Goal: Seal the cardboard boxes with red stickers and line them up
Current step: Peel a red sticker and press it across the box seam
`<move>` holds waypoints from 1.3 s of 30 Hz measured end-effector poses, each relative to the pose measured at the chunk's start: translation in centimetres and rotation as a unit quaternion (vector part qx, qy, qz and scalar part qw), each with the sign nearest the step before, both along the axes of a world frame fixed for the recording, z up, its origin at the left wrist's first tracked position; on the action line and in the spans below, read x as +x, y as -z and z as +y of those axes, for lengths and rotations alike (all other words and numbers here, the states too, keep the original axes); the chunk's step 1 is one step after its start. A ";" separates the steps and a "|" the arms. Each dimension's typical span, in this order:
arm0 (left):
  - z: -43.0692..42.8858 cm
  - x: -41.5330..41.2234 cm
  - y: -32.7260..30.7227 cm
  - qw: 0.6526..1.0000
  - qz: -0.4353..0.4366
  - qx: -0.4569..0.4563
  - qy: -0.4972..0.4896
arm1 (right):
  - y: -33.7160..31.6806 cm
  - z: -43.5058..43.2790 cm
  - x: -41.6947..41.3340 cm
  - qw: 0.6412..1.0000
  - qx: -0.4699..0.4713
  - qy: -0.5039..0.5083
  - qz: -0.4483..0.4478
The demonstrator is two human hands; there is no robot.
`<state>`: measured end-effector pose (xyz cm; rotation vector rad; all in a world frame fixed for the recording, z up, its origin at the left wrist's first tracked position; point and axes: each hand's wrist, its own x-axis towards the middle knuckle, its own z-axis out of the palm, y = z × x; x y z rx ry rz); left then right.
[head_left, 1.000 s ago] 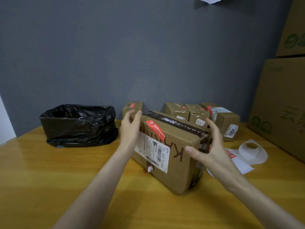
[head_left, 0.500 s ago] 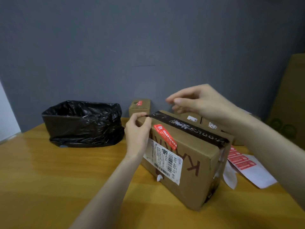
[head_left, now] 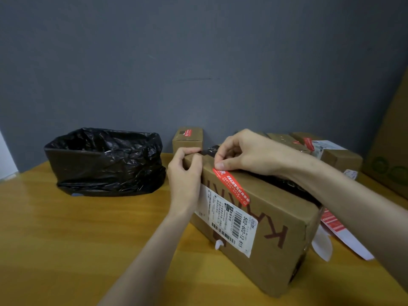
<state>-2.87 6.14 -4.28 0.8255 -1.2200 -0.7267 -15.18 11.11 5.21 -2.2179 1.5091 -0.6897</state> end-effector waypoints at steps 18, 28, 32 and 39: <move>0.2 -0.1 -0.2 1.000 0.020 0.002 0.012 | -0.1 1.0 -0.2 0.999 0.011 -0.046 0.022; 0.3 0.2 -0.7 0.999 0.006 0.013 0.034 | -0.5 1.3 -0.6 0.991 0.041 0.013 -0.125; 0.0 0.4 -1.4 0.998 -0.035 0.019 0.043 | -0.4 2.0 -0.4 0.996 0.008 0.040 -0.074; -0.1 0.5 -1.5 0.998 -0.049 0.011 0.046 | -0.1 3.4 -0.3 0.993 -0.098 0.000 -0.072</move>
